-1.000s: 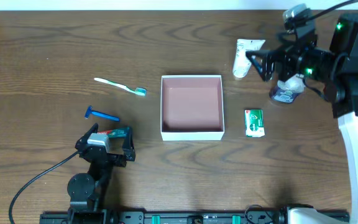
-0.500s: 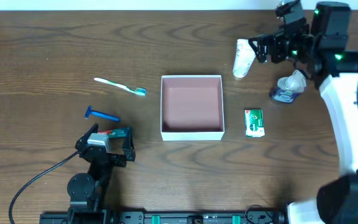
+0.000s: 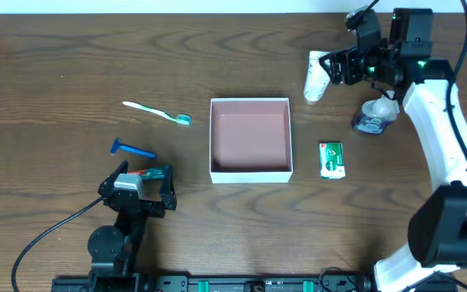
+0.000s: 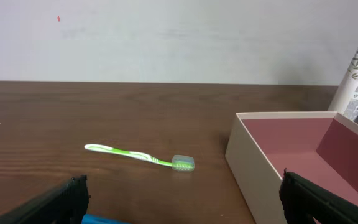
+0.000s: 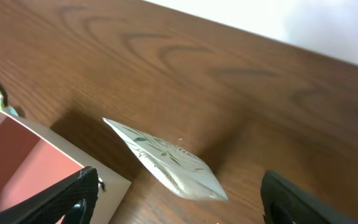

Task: Pack container
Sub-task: 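Reach the right gripper to the white Pantene tube and grasp it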

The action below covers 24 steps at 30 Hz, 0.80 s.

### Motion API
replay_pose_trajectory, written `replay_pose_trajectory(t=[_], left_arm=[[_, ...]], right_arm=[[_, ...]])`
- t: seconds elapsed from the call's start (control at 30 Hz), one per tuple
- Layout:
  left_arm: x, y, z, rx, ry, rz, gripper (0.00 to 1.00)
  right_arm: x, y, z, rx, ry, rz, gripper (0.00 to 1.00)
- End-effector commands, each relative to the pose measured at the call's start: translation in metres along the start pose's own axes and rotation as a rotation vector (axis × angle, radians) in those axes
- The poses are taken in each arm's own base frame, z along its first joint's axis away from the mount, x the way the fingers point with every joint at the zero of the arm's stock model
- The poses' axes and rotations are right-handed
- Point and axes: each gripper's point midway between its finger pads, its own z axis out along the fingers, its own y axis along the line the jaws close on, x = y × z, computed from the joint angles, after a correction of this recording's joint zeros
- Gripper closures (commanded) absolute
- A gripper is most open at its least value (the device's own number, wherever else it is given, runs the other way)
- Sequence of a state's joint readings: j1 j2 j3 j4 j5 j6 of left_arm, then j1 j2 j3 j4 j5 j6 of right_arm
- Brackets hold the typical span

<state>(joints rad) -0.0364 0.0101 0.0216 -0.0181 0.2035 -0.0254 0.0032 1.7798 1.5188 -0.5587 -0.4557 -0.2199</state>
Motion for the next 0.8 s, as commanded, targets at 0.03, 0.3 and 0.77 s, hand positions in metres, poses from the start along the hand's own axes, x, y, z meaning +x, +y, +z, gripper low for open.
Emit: replay_pose_trajectory(t=[0.03, 0.3, 0.77], left_arm=[[0.015, -0.002, 0.001, 0.017, 0.046, -0.003, 0.02], [0.015, -0.002, 0.001, 0.017, 0.046, -0.003, 0.02], [0.015, -0.002, 0.001, 0.017, 0.046, -0.003, 0.02]], right_arm=[[0.002, 0.001, 0.015, -0.036, 0.008, -0.009, 0.18], [-0.007, -0.005, 0.021, -0.027, -0.036, -0.031, 0.32], [-0.012, 0.011, 0.023, -0.091, -0.054, -0.024, 0.99]])
